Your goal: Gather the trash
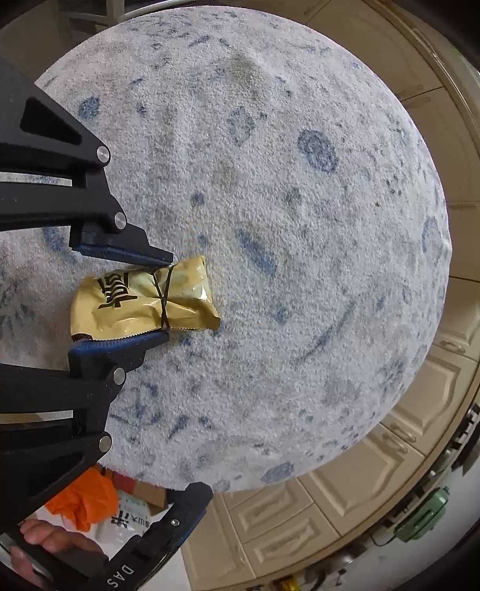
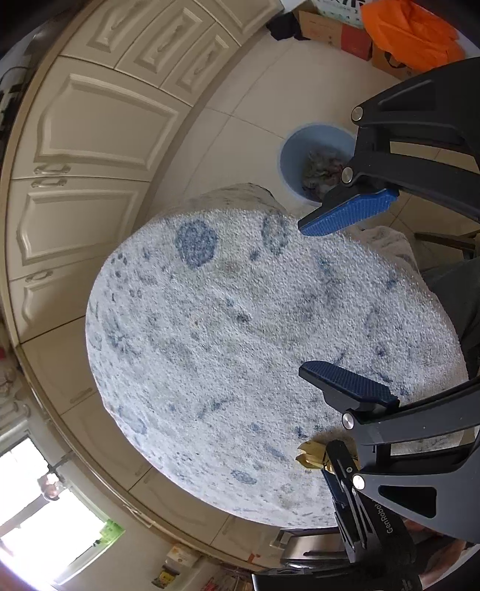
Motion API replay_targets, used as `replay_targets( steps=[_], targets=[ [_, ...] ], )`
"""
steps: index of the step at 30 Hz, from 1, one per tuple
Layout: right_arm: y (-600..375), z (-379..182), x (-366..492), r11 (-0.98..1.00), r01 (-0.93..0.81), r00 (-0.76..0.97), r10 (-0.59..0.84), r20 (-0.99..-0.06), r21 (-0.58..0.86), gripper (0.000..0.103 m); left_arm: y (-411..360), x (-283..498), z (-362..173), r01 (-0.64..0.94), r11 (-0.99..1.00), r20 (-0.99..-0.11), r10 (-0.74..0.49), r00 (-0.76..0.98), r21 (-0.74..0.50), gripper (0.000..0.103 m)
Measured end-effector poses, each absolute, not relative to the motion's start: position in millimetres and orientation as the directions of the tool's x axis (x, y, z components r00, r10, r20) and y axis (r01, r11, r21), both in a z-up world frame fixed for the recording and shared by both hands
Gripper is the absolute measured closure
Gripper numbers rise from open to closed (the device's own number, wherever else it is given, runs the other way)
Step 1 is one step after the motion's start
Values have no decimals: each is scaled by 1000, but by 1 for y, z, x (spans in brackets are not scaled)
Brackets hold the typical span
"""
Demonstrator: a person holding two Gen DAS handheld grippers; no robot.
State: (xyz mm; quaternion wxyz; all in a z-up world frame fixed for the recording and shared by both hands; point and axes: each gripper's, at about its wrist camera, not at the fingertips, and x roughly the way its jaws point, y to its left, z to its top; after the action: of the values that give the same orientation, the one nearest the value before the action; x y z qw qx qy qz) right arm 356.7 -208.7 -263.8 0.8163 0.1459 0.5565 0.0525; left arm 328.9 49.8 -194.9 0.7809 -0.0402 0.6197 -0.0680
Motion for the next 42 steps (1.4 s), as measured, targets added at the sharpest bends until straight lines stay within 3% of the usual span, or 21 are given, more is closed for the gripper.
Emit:
replay_targets(
  steps=[11, 26, 42],
  targets=[
    [-259, -273, 336, 945, 159, 370, 211, -905, 286, 31, -32, 324, -195, 205, 974, -961, -148, 234, -100, 73],
    [-396, -284, 261, 857, 455, 349, 78, -934, 241, 31, -193, 312, -201, 511, 854, -961, -214, 173, -98, 73],
    [-495, -324, 234, 759, 616, 265, 53, -963, 211, 31, -336, 349, -252, 634, 769, -976, -190, 109, -79, 73]
  ],
)
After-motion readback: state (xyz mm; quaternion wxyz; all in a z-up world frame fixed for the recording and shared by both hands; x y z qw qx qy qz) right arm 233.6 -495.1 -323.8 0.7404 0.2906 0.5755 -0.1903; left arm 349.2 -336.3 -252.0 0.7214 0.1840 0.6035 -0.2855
